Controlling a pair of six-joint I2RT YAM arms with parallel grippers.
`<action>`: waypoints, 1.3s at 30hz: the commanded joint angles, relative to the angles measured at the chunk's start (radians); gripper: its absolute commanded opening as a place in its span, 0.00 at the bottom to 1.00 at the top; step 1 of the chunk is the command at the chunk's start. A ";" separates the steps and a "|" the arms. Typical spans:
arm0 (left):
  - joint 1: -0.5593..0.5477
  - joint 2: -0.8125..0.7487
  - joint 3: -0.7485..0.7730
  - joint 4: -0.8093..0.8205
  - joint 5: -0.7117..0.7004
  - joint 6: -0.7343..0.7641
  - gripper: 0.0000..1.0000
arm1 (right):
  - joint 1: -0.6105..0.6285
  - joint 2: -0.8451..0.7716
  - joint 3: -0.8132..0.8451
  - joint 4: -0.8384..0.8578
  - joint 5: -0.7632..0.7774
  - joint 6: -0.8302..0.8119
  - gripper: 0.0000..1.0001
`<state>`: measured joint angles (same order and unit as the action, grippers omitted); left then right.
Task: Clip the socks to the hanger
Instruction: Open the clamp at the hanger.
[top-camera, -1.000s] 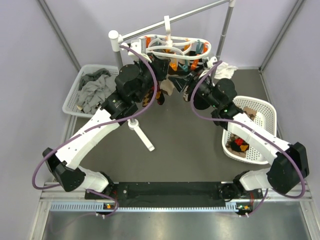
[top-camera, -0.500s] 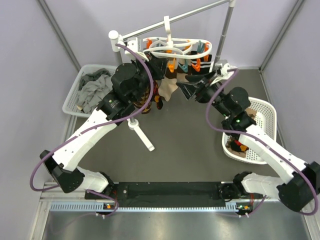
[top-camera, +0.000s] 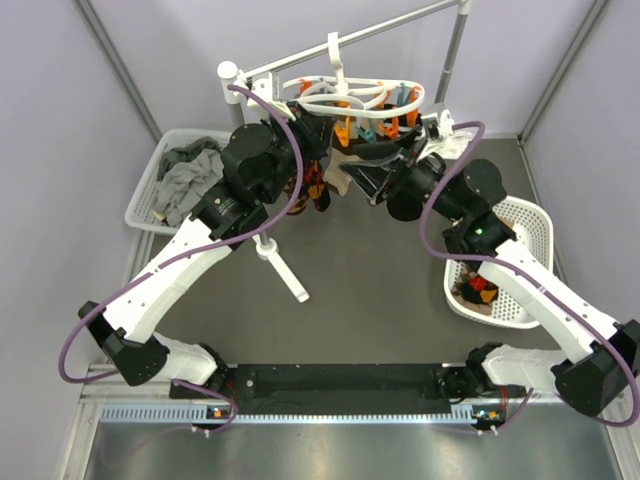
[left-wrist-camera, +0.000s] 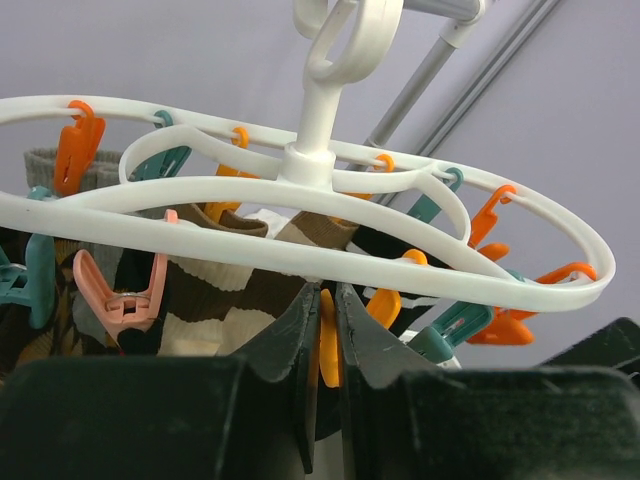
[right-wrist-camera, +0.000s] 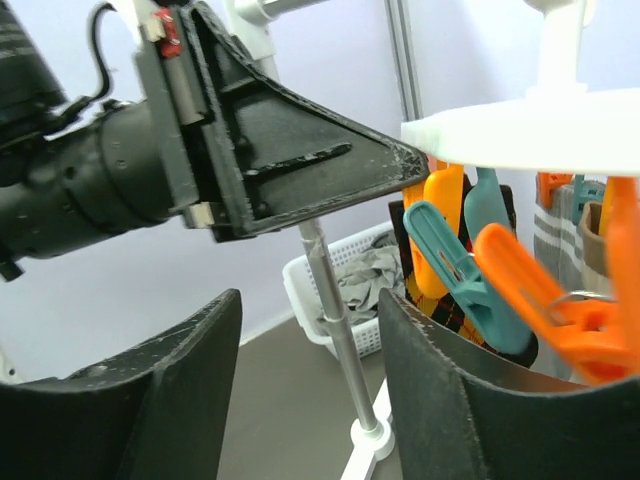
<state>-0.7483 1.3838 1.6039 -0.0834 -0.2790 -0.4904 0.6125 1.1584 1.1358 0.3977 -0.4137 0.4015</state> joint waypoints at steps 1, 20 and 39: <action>-0.005 0.000 0.053 0.031 0.018 -0.028 0.15 | 0.026 0.056 0.071 0.030 -0.004 -0.013 0.55; -0.005 -0.020 0.050 0.028 0.027 -0.042 0.14 | 0.033 0.110 -0.024 0.170 0.326 -0.023 0.57; -0.005 -0.009 0.050 0.033 0.078 -0.085 0.14 | 0.033 0.156 0.002 0.276 0.202 -0.018 0.53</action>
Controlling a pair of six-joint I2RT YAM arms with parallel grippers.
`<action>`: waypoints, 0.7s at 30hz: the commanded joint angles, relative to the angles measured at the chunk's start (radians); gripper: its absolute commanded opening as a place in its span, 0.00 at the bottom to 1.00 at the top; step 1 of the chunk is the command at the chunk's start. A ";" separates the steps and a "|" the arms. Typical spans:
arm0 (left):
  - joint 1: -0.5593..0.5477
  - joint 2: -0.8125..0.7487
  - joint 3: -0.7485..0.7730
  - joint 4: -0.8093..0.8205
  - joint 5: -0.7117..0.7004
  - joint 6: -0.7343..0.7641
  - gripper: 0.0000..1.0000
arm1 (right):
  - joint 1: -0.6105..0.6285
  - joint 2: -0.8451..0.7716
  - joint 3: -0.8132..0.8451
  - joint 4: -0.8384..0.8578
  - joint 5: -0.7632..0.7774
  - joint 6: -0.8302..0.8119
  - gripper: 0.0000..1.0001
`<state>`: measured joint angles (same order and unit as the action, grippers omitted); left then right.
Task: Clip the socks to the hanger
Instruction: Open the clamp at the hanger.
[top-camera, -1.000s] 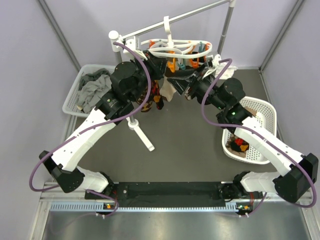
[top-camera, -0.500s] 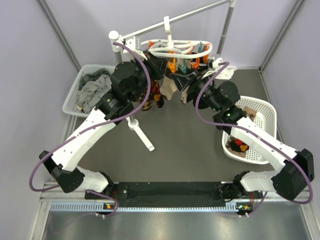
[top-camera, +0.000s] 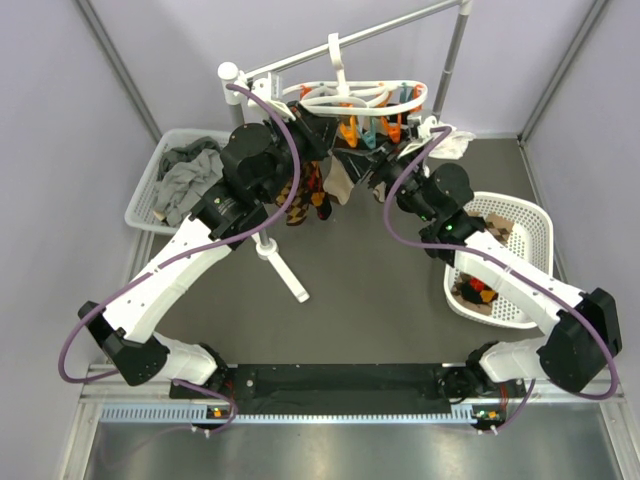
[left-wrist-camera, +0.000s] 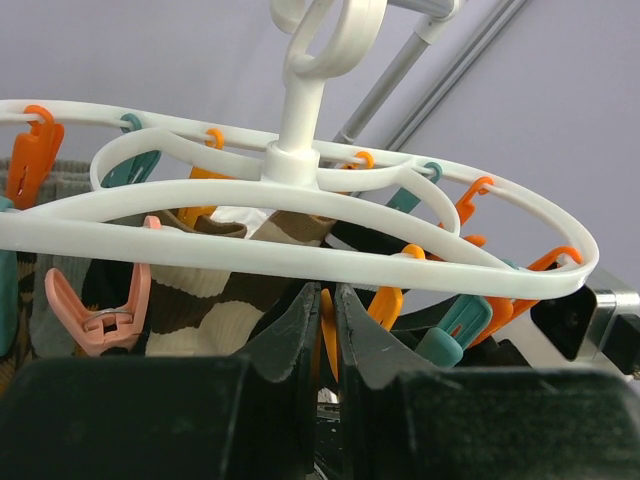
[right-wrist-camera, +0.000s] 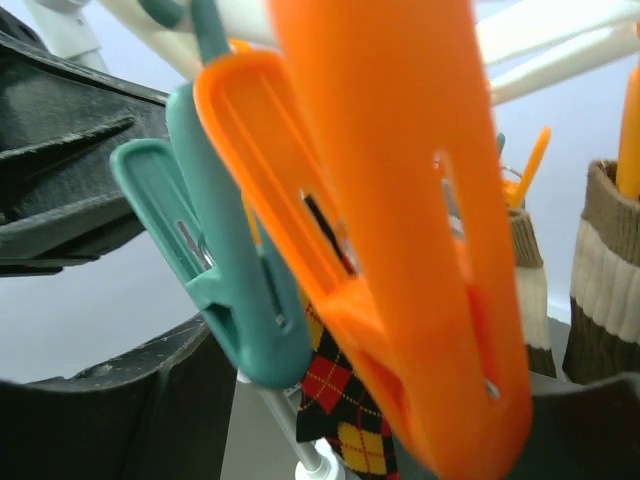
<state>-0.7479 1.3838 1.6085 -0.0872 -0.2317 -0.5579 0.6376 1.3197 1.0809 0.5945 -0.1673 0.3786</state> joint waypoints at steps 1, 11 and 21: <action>-0.005 -0.009 0.045 0.034 0.031 -0.019 0.14 | 0.008 -0.007 0.059 0.079 -0.049 0.005 0.52; -0.005 -0.012 0.037 0.027 0.023 -0.014 0.14 | 0.008 -0.046 0.056 0.111 -0.069 0.020 0.36; -0.005 -0.020 0.018 0.009 0.022 -0.013 0.14 | 0.010 -0.073 0.050 0.142 -0.072 0.045 0.27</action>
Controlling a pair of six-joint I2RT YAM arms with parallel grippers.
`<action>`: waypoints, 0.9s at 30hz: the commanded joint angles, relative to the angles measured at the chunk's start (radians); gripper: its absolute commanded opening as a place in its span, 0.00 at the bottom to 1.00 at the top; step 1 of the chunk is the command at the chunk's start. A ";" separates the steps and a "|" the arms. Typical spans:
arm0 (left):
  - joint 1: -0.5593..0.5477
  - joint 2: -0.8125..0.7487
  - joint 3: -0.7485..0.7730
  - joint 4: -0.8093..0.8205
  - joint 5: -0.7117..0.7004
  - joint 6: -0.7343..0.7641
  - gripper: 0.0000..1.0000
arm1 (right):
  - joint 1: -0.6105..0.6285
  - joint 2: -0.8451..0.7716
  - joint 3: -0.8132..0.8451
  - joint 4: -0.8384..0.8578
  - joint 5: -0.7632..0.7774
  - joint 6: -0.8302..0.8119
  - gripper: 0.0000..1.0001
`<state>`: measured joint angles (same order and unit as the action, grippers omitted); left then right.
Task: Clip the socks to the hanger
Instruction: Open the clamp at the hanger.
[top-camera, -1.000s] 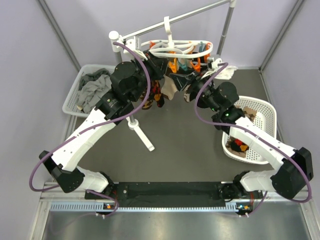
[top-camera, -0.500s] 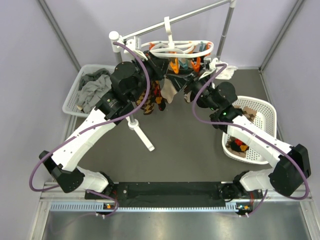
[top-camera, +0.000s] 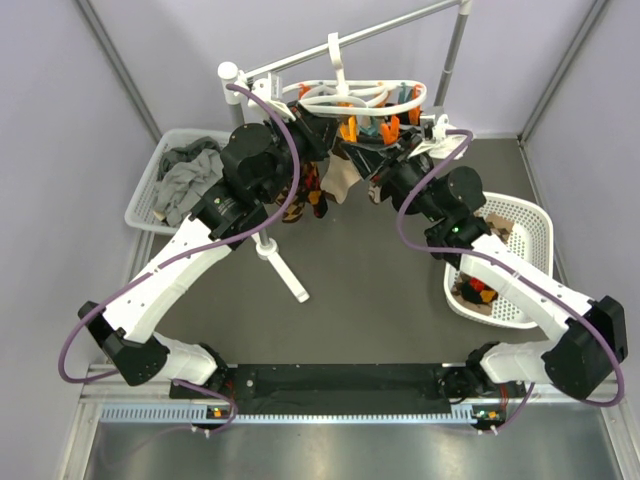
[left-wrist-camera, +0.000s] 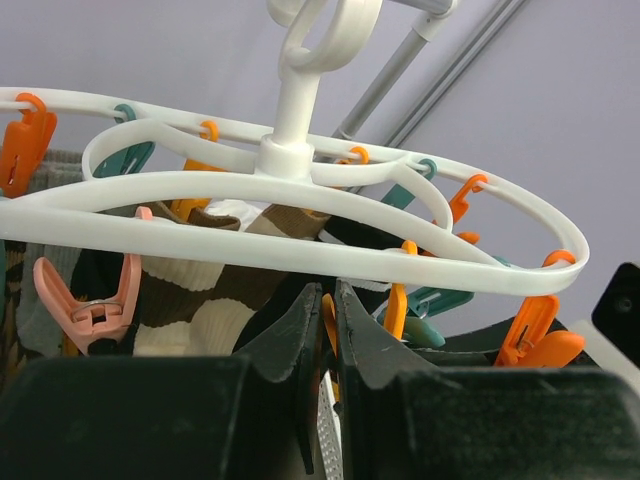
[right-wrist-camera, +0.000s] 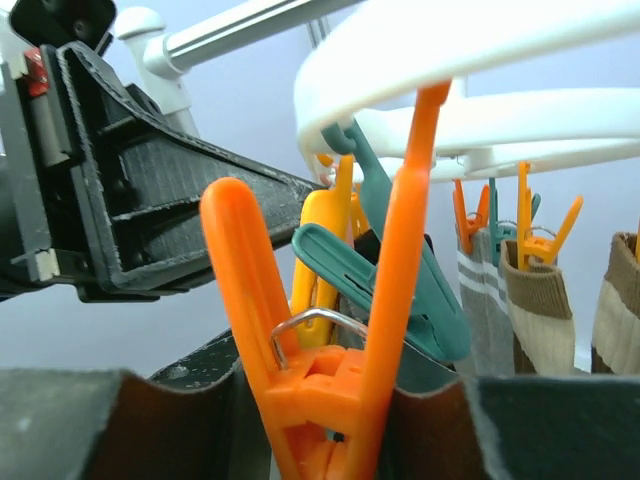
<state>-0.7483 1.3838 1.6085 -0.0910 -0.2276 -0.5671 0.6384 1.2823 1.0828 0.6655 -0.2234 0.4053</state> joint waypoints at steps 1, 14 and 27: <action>-0.005 -0.020 0.019 0.011 0.017 -0.002 0.14 | 0.007 -0.034 0.046 0.072 -0.016 0.018 0.22; -0.005 -0.065 0.008 0.022 0.033 0.039 0.47 | 0.007 -0.029 0.049 0.028 -0.014 0.013 0.00; -0.005 -0.046 0.010 0.007 0.082 0.047 0.53 | 0.007 -0.015 0.058 0.010 -0.016 0.004 0.00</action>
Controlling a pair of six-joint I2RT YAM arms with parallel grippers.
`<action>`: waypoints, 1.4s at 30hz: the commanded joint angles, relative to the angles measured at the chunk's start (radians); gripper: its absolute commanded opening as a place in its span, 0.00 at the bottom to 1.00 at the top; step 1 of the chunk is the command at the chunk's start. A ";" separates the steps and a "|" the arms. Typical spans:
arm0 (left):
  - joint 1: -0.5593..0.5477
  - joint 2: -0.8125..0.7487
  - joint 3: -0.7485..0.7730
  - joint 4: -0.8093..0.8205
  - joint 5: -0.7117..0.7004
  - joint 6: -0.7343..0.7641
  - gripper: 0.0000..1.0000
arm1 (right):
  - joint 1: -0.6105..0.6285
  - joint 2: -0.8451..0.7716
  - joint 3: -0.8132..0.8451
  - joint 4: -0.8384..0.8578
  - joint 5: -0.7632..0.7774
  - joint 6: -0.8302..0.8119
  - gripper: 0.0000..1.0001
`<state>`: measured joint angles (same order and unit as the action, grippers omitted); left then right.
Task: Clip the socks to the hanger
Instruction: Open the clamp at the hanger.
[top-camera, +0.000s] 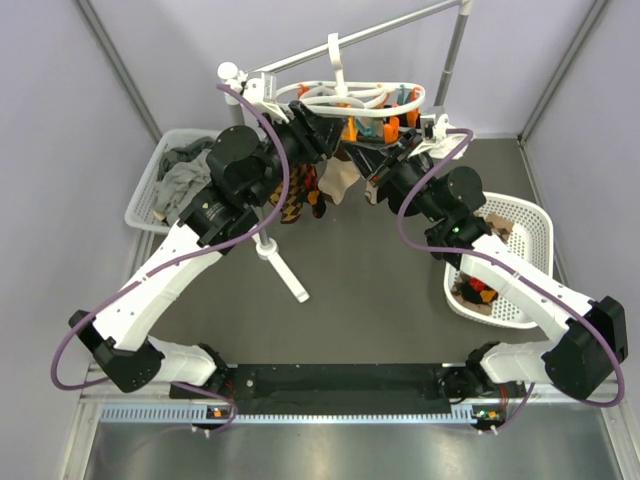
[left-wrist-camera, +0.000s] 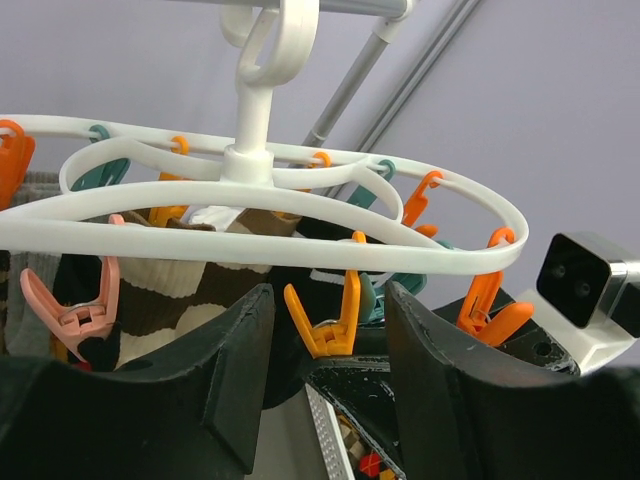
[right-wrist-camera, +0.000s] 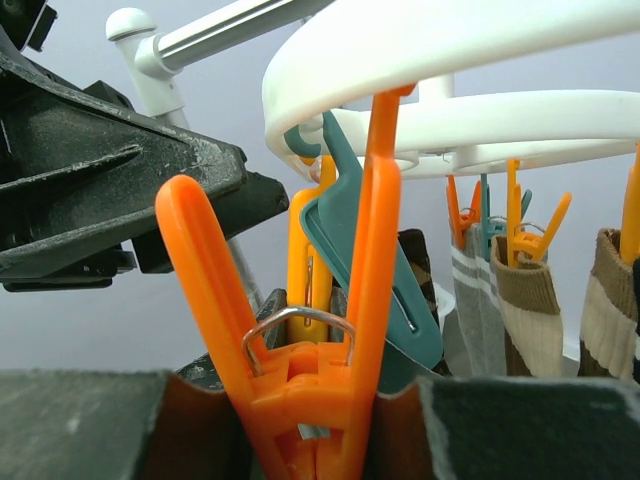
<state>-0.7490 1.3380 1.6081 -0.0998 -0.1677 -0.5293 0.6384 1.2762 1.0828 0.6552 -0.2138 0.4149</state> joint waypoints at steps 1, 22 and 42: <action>-0.004 0.009 0.013 0.011 0.016 0.009 0.53 | 0.007 -0.009 0.060 0.017 -0.027 -0.011 0.00; -0.004 0.073 0.067 0.006 -0.029 -0.003 0.35 | 0.009 -0.003 0.060 -0.026 -0.041 -0.039 0.00; -0.004 0.066 -0.080 0.149 -0.072 0.111 0.10 | 0.007 -0.265 0.052 -0.961 0.169 -0.180 0.74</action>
<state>-0.7555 1.4136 1.5661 -0.0544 -0.2256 -0.4583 0.6392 1.0855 1.0943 0.0639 -0.1402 0.2947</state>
